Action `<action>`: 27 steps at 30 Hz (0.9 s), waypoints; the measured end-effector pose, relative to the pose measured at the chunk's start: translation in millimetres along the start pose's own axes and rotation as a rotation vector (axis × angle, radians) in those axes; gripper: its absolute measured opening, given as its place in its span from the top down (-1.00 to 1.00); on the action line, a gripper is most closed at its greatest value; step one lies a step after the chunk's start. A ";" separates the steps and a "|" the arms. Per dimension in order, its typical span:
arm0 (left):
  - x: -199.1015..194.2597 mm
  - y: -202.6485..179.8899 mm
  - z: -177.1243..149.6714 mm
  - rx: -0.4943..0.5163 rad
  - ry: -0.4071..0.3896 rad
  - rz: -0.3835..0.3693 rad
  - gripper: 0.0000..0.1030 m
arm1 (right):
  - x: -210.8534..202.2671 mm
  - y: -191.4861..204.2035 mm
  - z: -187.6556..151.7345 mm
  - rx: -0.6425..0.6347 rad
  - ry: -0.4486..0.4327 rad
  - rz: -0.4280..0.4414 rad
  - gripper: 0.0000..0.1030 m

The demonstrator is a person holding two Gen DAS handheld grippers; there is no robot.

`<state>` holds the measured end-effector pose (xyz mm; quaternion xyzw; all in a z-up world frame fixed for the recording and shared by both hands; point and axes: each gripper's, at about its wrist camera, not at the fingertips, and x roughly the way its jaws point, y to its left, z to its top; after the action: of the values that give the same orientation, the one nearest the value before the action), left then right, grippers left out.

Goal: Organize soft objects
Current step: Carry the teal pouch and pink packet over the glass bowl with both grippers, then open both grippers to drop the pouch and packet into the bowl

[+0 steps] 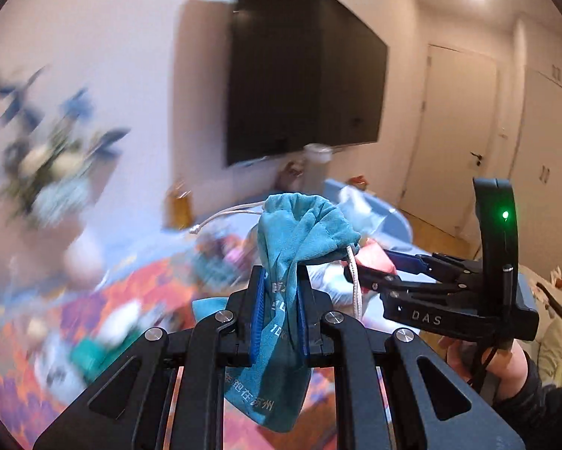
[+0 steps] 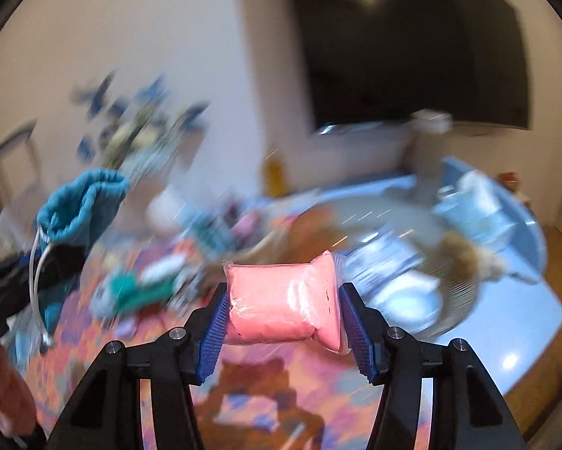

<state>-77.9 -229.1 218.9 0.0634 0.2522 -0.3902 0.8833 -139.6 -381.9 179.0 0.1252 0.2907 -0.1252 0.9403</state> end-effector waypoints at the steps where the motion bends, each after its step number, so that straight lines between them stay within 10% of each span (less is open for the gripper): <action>1: 13.7 -12.4 11.9 0.017 0.003 -0.007 0.77 | -1.5 -15.0 8.8 0.037 -0.016 -0.026 -0.10; 17: 188.2 -49.4 43.6 -0.055 0.223 -0.077 0.68 | 56.4 -139.3 39.9 0.394 0.056 -0.122 -0.17; 20: 195.3 -53.7 45.8 -0.012 0.234 -0.042 0.09 | 65.2 -149.5 37.5 0.436 0.082 -0.127 -0.42; 27: 161.9 -51.0 36.5 0.040 0.250 -0.018 0.07 | 48.2 -149.0 21.1 0.439 0.080 -0.118 -0.42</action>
<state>-8.2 -381.9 174.6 0.1267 0.3530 -0.3923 0.8399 -136.1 -536.0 143.8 0.3144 0.3003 -0.2353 0.8692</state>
